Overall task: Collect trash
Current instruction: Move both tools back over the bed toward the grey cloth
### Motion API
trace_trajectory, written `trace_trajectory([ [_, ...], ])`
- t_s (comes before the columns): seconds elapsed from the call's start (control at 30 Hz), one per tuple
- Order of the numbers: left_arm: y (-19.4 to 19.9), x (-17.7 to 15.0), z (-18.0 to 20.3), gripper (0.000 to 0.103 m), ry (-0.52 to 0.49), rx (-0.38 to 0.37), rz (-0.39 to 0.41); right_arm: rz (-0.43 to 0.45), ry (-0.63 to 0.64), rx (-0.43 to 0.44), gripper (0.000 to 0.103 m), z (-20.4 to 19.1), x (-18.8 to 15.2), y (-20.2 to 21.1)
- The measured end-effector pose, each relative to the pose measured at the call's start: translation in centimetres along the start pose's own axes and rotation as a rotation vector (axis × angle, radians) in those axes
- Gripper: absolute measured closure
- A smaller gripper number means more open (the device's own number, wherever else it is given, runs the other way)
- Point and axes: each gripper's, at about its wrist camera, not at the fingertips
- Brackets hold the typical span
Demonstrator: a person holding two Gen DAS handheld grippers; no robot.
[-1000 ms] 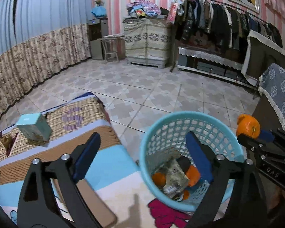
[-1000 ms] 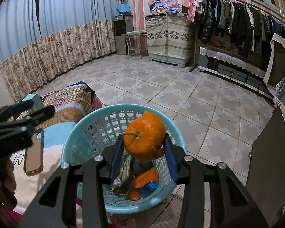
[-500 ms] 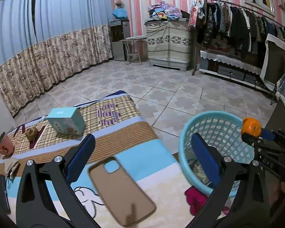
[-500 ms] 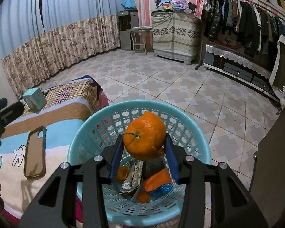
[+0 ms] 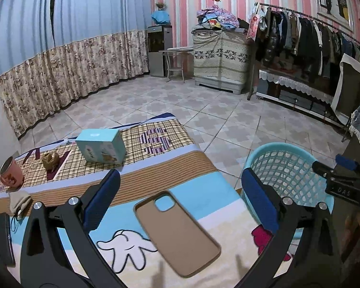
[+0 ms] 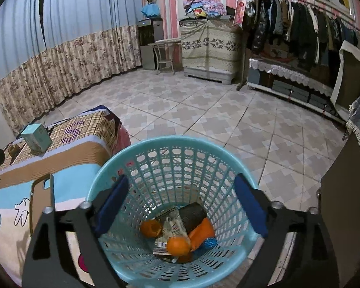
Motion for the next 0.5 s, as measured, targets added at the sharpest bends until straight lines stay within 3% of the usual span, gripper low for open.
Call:
trace_trajectory([
  [0.37, 3.1, -1.8, -6.1, 0.005, 0.072, 0.052, 0.027, 0.098, 0.031, 0.076, 0.012, -4.9, 0.6, 4.4],
  [0.5, 3.6, -2.4, -8.6, 0.005, 0.074, 0.107, 0.032, 0.098, 0.051, 0.111, 0.012, -7.8, 0.4, 4.5],
])
Point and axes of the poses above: each gripper's, at about its wrist camera, not at the fingertips, and y roughly against the way its jaws point, z to its right, x to its top, and after that the axes turned 1 degree about -x, right-handed
